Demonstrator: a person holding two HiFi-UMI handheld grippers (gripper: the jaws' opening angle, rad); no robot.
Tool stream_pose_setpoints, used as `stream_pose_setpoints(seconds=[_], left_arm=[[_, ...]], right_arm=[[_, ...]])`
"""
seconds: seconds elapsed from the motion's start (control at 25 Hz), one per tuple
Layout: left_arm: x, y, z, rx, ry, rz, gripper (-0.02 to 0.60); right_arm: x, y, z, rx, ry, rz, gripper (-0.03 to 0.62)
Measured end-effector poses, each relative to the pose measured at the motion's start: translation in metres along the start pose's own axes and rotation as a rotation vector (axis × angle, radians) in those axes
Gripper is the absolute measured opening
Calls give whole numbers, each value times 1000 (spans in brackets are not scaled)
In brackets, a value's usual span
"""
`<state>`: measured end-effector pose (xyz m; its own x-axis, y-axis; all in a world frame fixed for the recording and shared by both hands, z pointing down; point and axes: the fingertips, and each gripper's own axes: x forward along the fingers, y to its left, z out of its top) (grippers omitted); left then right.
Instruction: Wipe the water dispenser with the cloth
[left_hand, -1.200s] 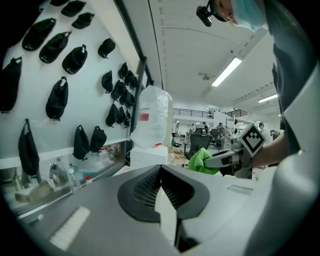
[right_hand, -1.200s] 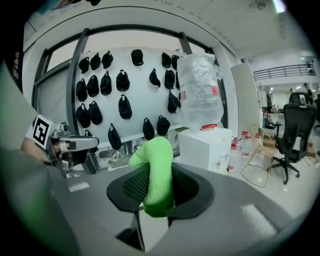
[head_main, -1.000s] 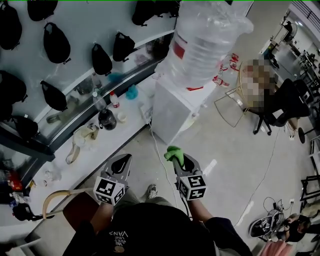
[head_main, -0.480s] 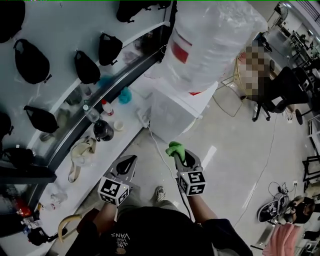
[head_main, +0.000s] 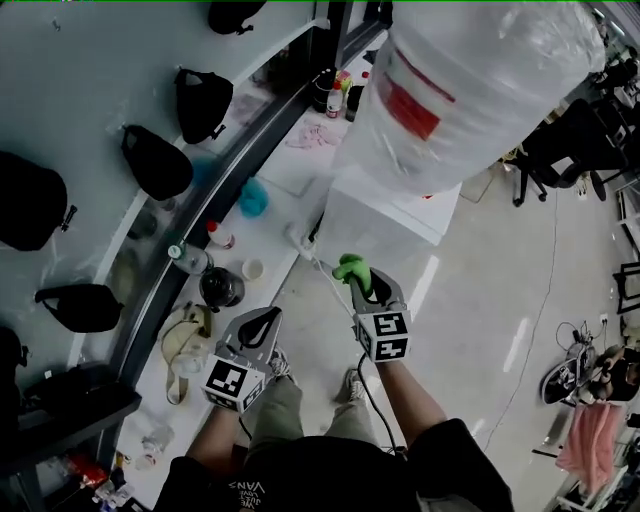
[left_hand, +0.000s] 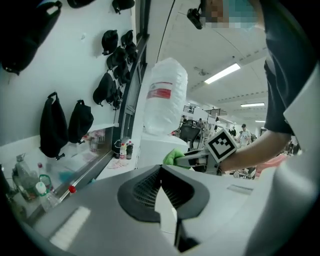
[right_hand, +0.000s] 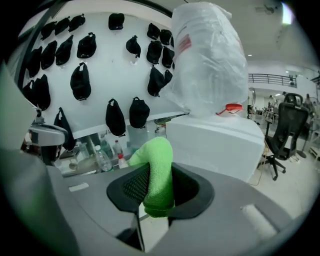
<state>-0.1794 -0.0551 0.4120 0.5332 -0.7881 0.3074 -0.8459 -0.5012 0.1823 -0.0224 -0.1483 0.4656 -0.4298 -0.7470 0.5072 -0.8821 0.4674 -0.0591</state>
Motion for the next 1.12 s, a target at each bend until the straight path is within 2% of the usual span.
stream_pose_setpoints(seconds=[0.2,0.56,0.8,1.12], left_arm=[[7,34,-10,-6,3,-6,2],[0,47,-39,-18,70,-32,2],[5,45,-42,-13,84,-32,2],[28,5,-36,-14,66,-61,2]], right_arm=[[73,5,16,-41,-20,-36,114],[155,-9,27,-35,18,-106,114],[150,-27,24,-33,30,-126,114],[82,-94,-16,-11,69,-206,115]])
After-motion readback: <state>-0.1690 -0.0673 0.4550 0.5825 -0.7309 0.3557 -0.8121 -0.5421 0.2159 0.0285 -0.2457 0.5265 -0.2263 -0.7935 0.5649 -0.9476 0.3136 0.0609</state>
